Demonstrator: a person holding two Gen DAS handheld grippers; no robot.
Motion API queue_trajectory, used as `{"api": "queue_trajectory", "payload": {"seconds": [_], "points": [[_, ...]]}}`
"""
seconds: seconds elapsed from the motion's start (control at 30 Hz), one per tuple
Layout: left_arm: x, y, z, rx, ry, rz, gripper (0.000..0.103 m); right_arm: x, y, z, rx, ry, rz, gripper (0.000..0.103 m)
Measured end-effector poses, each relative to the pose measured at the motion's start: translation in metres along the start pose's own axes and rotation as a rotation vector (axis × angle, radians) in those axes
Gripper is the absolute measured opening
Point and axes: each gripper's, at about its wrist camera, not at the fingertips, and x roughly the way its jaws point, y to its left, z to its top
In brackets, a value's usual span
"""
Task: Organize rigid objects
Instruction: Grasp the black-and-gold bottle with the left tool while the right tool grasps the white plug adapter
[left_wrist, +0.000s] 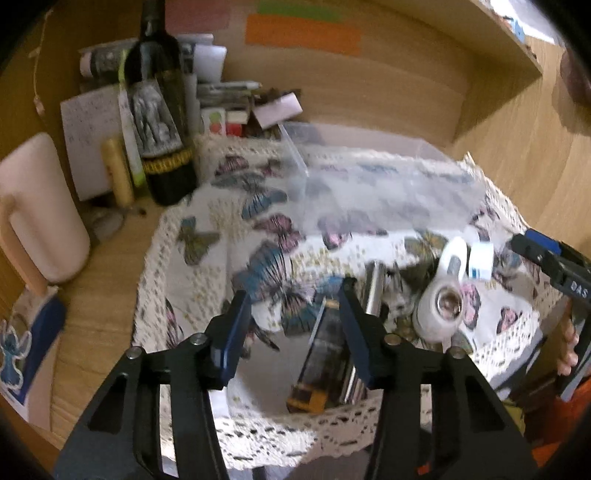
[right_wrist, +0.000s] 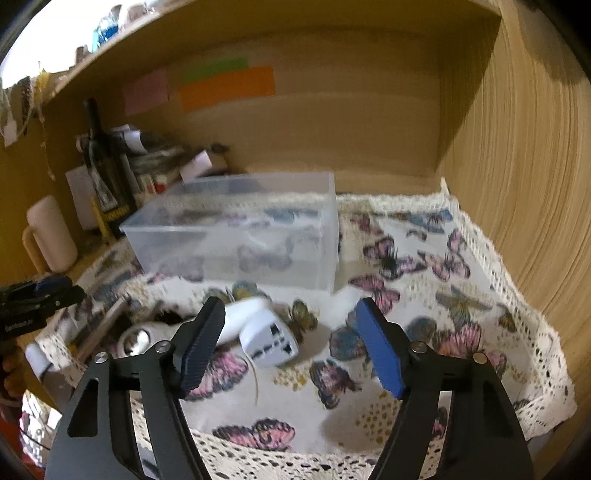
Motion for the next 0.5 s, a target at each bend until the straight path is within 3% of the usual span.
{"api": "queue_trajectory", "payload": {"seconds": [0.17,0.33,0.43,0.5], "points": [[0.006,-0.003,-0.014,0.007,0.051,-0.037,0.050,0.007,0.001,-0.007,-0.002,0.055,0.016,0.062],[0.017,-0.006,-0.023,0.039,0.088,-0.038,0.049,0.017,0.009,-0.009,-0.028,0.091,0.035,0.062],[0.020,-0.008,-0.024,0.056,0.086,-0.031,0.044,0.025,0.012,-0.008,-0.033,0.113,0.044,0.062],[0.021,-0.008,-0.023,0.063,0.082,-0.029,0.033,0.032,0.014,-0.007,-0.035,0.128,0.043,0.062]]}}
